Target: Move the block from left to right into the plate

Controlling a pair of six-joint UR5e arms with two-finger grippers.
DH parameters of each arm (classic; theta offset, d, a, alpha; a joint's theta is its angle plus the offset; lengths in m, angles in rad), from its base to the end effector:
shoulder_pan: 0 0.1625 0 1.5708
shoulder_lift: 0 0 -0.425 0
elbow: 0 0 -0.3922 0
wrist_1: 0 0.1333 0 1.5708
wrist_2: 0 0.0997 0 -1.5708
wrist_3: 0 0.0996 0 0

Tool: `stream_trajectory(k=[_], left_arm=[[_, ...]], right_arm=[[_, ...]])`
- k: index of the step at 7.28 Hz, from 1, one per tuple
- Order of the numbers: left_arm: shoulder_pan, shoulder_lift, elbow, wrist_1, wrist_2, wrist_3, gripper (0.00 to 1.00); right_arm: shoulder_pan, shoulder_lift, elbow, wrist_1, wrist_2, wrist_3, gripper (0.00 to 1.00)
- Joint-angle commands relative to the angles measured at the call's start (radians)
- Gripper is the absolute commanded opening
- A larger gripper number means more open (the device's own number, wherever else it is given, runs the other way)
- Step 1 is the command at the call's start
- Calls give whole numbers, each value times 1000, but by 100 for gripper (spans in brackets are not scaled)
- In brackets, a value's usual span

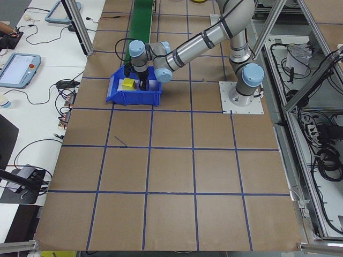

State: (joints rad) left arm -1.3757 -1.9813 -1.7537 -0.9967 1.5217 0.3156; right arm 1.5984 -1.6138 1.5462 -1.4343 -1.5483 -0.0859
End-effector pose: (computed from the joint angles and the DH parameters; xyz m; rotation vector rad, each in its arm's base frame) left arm -0.0207 -0.6081 0.2315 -0.1853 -3.0836 -0.0097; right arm 0.1483 -0.4617 0.5074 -0.1755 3.1104 0.1063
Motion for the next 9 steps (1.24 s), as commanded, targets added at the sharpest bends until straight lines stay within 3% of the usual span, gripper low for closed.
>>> stream_trajectory(k=[1,2,4,6,9], left_arm=[[-12,156,37,-107,8,-3,19],[-35,282,72,-213,9,-7,19],[-122,335,109,-289,8,-127,20],[-184,258,108,-196,-3,-214,20],[-272,49,106,111,-21,-302,20]], right_arm=[[0,0,0,0,-1,0,100],[0,0,0,0,-1,0,100],[0,0,0,0,0,0,100],[0,0,0,0,0,0,100],[0,2,0,0,-1,0,100]])
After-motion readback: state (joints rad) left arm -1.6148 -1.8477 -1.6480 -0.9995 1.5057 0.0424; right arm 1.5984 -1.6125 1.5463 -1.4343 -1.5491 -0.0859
